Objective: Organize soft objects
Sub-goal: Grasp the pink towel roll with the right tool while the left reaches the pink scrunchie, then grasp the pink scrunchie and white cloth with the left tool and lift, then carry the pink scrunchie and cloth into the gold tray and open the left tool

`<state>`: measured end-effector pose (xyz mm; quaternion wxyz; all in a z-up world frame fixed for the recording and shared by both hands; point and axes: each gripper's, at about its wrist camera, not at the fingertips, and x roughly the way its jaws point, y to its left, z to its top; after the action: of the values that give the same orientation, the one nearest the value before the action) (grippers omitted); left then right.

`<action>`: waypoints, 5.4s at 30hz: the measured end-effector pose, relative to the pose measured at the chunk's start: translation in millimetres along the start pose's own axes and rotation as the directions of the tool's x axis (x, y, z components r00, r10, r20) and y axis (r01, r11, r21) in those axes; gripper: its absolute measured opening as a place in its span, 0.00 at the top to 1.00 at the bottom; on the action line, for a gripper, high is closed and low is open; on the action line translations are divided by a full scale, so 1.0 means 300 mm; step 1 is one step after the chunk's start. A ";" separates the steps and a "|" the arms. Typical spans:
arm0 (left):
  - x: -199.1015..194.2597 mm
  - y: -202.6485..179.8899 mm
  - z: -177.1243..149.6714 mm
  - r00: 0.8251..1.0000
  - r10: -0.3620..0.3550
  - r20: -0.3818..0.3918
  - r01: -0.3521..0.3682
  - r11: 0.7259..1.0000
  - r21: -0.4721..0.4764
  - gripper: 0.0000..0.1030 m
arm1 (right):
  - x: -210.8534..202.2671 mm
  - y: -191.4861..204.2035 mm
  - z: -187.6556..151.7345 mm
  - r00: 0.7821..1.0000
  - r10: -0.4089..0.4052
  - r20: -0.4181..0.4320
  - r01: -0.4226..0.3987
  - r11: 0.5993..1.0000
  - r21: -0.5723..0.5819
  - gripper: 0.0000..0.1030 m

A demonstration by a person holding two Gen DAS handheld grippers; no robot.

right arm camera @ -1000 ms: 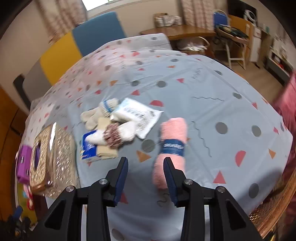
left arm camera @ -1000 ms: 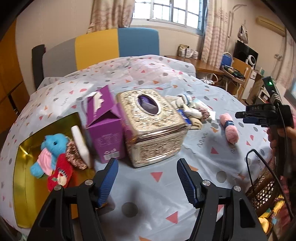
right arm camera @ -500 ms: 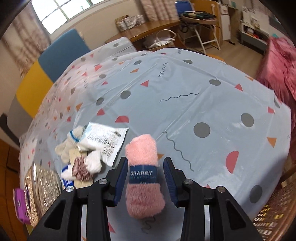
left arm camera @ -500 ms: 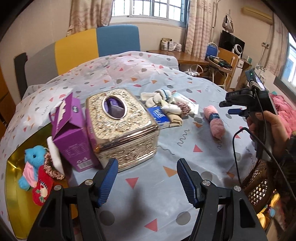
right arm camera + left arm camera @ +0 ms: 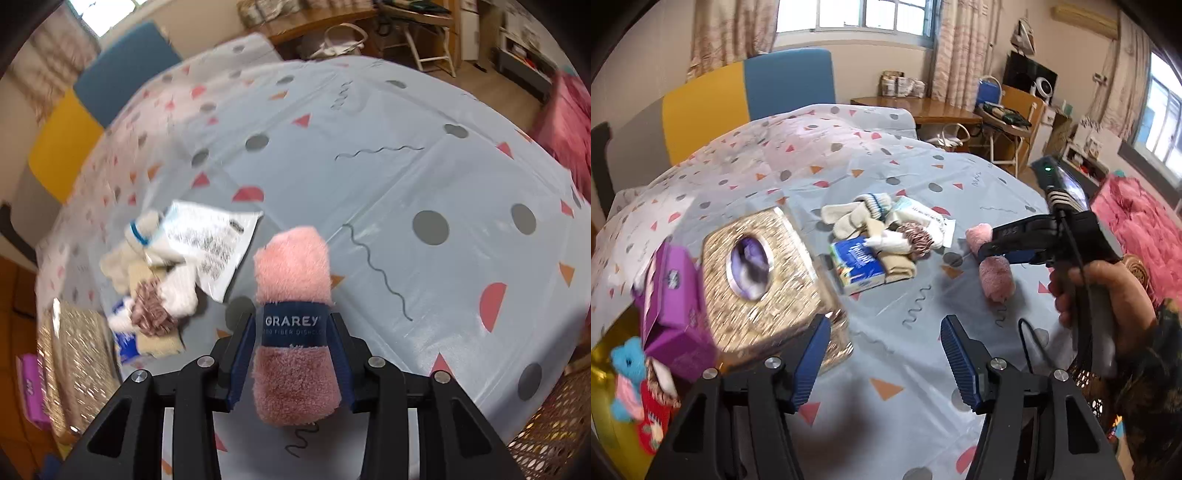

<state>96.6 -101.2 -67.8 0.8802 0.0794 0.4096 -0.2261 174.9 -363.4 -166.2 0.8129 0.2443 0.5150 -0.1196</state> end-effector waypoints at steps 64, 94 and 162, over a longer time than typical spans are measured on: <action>0.211 0.319 0.536 0.987 0.161 0.020 -0.153 0.964 -0.216 0.65 | 0.055 0.005 0.030 0.990 -0.142 -0.010 0.142 0.989 -0.033 0.64; -0.335 0.864 -0.381 0.902 0.431 0.021 -0.319 0.699 -0.640 0.65 | 0.113 0.110 -0.047 0.966 -0.255 -0.042 0.236 0.937 -0.256 0.62; -0.303 0.697 -0.586 0.922 0.388 0.006 -0.312 0.750 -0.583 0.34 | -0.132 0.535 -0.159 0.988 0.156 0.012 -0.129 0.855 -0.503 0.67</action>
<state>22.0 171.1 -123.3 0.9136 -0.1271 0.3794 0.0718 191.8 -204.1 -103.6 0.8682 0.0594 0.4873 0.0722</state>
